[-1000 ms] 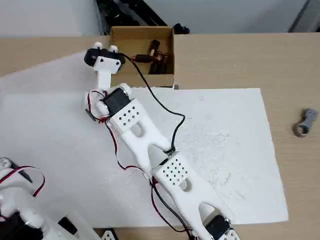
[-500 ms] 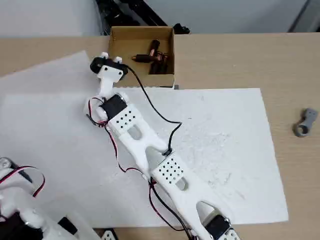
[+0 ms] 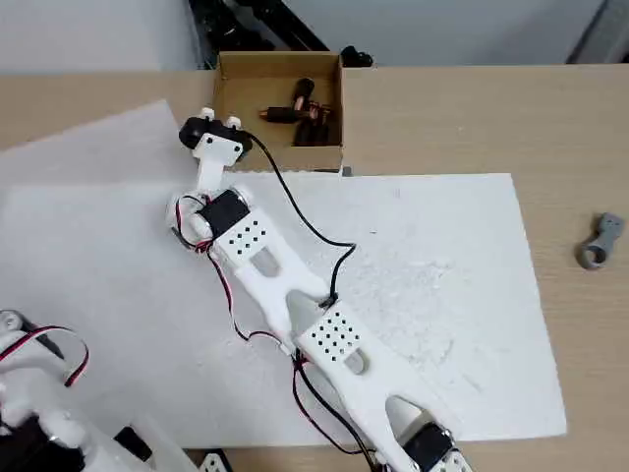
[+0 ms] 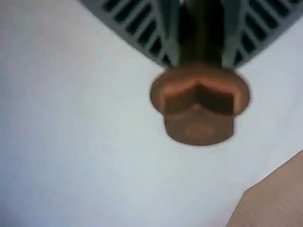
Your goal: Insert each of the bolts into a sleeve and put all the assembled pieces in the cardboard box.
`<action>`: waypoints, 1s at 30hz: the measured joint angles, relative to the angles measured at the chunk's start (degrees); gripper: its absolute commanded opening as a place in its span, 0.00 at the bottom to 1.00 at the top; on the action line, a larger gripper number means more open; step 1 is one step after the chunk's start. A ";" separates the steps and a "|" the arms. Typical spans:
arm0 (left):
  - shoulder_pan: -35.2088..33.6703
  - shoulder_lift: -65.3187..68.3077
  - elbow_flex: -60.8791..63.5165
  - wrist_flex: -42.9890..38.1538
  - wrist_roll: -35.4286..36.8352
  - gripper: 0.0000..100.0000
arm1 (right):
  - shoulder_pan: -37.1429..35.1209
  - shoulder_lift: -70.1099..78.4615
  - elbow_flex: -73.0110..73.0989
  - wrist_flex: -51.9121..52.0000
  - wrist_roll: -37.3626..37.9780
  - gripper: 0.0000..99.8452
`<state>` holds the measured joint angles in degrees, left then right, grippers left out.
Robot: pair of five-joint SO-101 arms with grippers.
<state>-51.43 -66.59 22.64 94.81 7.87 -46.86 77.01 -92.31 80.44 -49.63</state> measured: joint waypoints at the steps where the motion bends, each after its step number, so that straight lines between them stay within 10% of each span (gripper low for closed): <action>1: 0.00 0.00 0.00 0.00 0.00 0.01 | 0.00 0.00 0.00 0.00 0.00 0.19; 30: 0.00 -0.09 0.00 0.97 0.00 0.01 | 0.26 -9.76 0.00 8.97 8.53 0.08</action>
<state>-51.43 -66.68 22.64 95.78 7.87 -46.59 67.25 -92.31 89.41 -41.10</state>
